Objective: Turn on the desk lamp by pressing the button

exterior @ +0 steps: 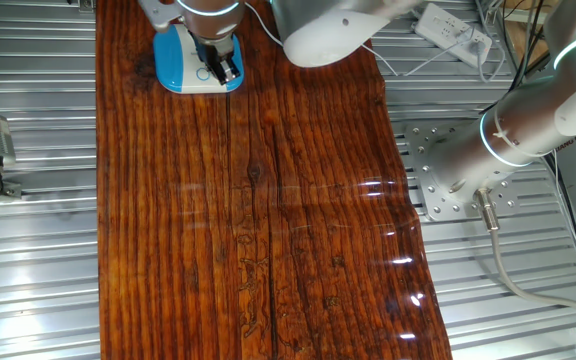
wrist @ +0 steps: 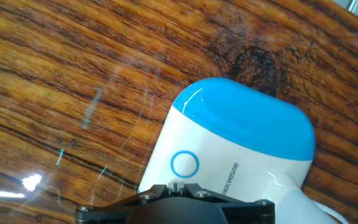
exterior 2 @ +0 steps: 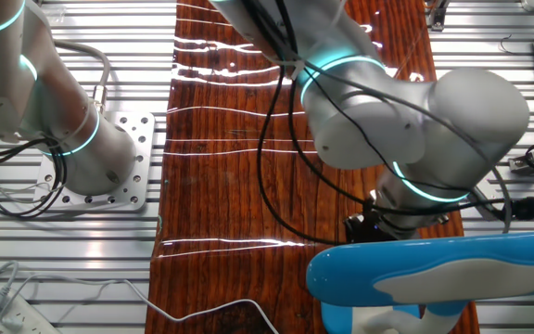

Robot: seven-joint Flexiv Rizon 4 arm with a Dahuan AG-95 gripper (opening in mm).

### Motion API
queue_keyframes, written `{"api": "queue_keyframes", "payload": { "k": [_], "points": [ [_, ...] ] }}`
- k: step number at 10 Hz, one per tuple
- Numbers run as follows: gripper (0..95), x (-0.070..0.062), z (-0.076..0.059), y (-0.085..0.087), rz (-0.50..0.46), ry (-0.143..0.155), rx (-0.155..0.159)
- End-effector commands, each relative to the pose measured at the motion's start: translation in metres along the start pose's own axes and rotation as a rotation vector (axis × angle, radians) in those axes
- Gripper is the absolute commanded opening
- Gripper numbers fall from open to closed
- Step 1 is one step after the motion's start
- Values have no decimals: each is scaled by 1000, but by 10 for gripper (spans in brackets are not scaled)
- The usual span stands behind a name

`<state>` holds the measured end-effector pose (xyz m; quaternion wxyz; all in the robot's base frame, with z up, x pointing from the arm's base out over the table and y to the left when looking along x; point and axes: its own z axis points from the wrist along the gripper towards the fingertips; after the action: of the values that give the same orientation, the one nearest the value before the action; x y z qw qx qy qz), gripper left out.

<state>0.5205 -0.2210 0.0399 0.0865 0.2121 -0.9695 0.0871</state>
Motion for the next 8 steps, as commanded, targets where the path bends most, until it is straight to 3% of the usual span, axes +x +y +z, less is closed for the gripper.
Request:
{"api": "queue_keyframes", "payload": {
  "k": [1, 3, 6, 7, 8],
  "points": [
    [0, -3, 14, 0, 20, -22, -1],
    [0, -5, 18, 0, 49, -11, -24],
    [0, -8, 28, 1, 33, -55, 2],
    [0, -8, 30, 2, 68, -15, -22],
    [0, -8, 33, 3, 40, -76, 5]
  ]
}}
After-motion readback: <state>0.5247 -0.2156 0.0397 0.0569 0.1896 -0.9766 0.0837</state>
